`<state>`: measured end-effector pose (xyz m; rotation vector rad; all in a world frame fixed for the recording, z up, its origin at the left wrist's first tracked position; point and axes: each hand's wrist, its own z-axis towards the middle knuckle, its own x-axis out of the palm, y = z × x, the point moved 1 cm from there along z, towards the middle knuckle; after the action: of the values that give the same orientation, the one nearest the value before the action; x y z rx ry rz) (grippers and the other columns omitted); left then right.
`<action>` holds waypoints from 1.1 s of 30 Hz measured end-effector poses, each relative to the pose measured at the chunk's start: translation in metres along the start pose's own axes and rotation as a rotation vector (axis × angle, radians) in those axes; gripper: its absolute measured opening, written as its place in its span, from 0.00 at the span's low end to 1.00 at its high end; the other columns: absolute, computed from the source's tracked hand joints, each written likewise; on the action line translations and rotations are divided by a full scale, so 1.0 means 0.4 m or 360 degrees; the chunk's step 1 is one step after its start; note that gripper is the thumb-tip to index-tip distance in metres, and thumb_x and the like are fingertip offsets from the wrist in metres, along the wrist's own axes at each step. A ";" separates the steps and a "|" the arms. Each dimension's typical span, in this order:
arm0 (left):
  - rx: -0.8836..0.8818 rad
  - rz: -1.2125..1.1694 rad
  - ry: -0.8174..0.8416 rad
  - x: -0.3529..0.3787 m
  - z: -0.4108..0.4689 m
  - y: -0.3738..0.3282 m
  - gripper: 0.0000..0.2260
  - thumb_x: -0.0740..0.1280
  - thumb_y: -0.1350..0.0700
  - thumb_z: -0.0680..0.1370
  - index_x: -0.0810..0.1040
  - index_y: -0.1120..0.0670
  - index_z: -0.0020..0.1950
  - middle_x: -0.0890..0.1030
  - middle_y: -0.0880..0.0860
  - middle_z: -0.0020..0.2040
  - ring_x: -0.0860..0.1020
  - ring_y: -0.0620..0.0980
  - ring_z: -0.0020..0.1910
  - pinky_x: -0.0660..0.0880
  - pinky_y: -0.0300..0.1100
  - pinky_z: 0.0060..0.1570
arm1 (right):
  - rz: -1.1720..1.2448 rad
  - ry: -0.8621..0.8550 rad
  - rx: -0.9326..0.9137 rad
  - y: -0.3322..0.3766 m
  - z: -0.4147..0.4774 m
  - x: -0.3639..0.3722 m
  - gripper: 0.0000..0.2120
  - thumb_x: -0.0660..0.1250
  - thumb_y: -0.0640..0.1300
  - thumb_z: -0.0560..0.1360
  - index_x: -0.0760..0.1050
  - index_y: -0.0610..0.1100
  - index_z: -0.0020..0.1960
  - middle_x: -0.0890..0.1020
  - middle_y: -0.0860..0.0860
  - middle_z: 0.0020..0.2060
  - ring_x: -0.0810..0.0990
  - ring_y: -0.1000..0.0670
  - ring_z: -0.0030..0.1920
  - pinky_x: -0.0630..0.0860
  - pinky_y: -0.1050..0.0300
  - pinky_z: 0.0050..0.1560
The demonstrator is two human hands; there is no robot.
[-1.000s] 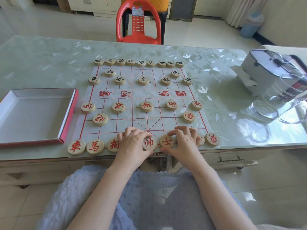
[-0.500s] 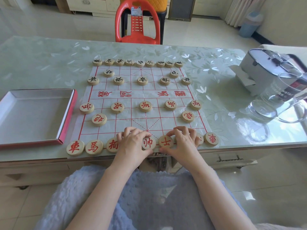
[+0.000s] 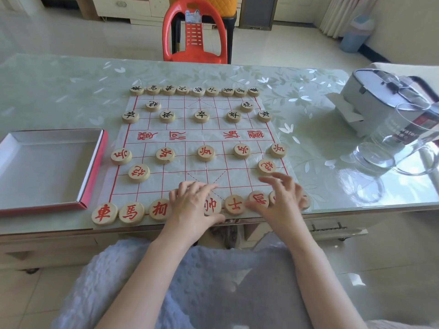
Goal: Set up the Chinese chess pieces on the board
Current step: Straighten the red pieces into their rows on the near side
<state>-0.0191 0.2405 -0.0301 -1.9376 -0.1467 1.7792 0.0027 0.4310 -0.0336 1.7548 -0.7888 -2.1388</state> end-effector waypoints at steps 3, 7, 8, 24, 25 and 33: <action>0.0102 -0.0058 -0.0037 0.007 0.013 -0.030 0.26 0.64 0.41 0.74 0.64 0.43 0.70 0.69 0.42 0.66 0.58 0.46 0.68 0.55 0.42 0.60 | -0.0015 -0.0095 0.0140 -0.056 -0.002 -0.052 0.19 0.71 0.51 0.70 0.75 0.53 0.60 0.69 0.53 0.64 0.60 0.47 0.65 0.53 0.56 0.56; 0.0241 -0.0199 -0.0043 0.033 0.044 -0.091 0.20 0.64 0.48 0.76 0.69 0.45 0.67 0.72 0.44 0.64 0.64 0.46 0.65 0.58 0.40 0.61 | -0.0062 -0.0027 0.0180 -0.120 -0.014 -0.098 0.15 0.70 0.47 0.72 0.76 0.51 0.58 0.72 0.53 0.61 0.61 0.47 0.63 0.53 0.59 0.54; 0.0274 -0.0248 -0.0031 0.041 0.051 -0.109 0.19 0.65 0.49 0.76 0.69 0.46 0.67 0.73 0.44 0.63 0.65 0.45 0.65 0.59 0.39 0.61 | -0.0081 -0.0021 0.0172 -0.134 -0.018 -0.107 0.15 0.70 0.47 0.71 0.76 0.52 0.58 0.72 0.54 0.60 0.61 0.48 0.62 0.52 0.60 0.53; 0.0077 0.0033 -0.0148 0.102 0.087 -0.185 0.25 0.67 0.36 0.68 0.70 0.47 0.59 0.72 0.46 0.58 0.64 0.48 0.61 0.61 0.40 0.59 | -0.0274 0.0144 0.0132 -0.144 0.028 -0.087 0.31 0.73 0.62 0.61 0.69 0.51 0.59 0.61 0.52 0.62 0.56 0.48 0.64 0.54 0.54 0.61; 0.0058 0.0065 -0.0151 0.106 0.087 -0.189 0.26 0.67 0.34 0.67 0.70 0.48 0.59 0.71 0.47 0.58 0.64 0.49 0.60 0.61 0.41 0.60 | -0.0288 0.0117 0.0117 -0.145 0.030 -0.091 0.32 0.73 0.63 0.61 0.69 0.51 0.59 0.61 0.52 0.62 0.56 0.48 0.64 0.54 0.53 0.62; -0.0011 0.0001 -0.0116 0.113 0.086 -0.201 0.25 0.66 0.36 0.69 0.71 0.48 0.59 0.74 0.47 0.57 0.66 0.49 0.60 0.62 0.42 0.59 | -0.0286 0.0224 0.0036 -0.135 0.038 -0.077 0.29 0.73 0.63 0.61 0.72 0.50 0.55 0.63 0.53 0.59 0.55 0.49 0.62 0.50 0.57 0.59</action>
<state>-0.0258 0.3386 -0.0372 -1.8784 -0.1779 1.8532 0.0024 0.4947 -0.0368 2.0323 -0.6437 -2.0920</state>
